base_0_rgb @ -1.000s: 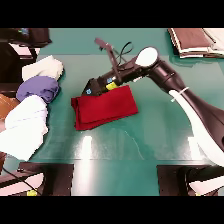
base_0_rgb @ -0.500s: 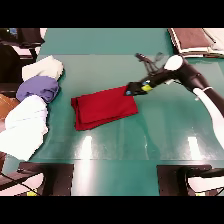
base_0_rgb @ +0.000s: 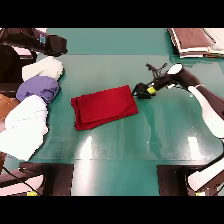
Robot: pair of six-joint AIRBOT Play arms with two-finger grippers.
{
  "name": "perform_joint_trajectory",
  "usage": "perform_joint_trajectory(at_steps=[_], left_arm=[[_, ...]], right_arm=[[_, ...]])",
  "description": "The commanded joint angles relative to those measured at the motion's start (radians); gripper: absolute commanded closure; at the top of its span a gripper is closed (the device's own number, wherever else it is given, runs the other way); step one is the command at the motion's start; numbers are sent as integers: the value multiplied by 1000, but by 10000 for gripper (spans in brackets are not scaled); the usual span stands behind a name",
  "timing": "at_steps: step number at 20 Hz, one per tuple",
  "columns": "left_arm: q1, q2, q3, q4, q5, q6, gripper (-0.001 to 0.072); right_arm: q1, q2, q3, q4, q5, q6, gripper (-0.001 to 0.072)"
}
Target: Fold the shirts.
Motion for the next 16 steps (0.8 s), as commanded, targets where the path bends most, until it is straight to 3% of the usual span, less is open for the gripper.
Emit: perform_joint_trajectory(at_steps=[1, 5, 7, 11, 16], left_arm=[[-12, -6, -3, 0, -2, 0, 686], [-15, -6, -3, -34, -3, -1, 686], [-43, -7, -3, -25, -1, -2, 687], [-142, -7, -3, -18, 22, -1, 686], [-209, -7, -3, -19, 50, -2, 686]], right_arm=[[65, -124, 106, 100, 30, 1, 202], [117, -169, 184, 106, 34, -4, 632], [93, -130, 192, 104, 20, -6, 697], [-79, 48, 153, -50, 14, 15, 697], [-483, 341, -37, -243, -10, 72, 697]])
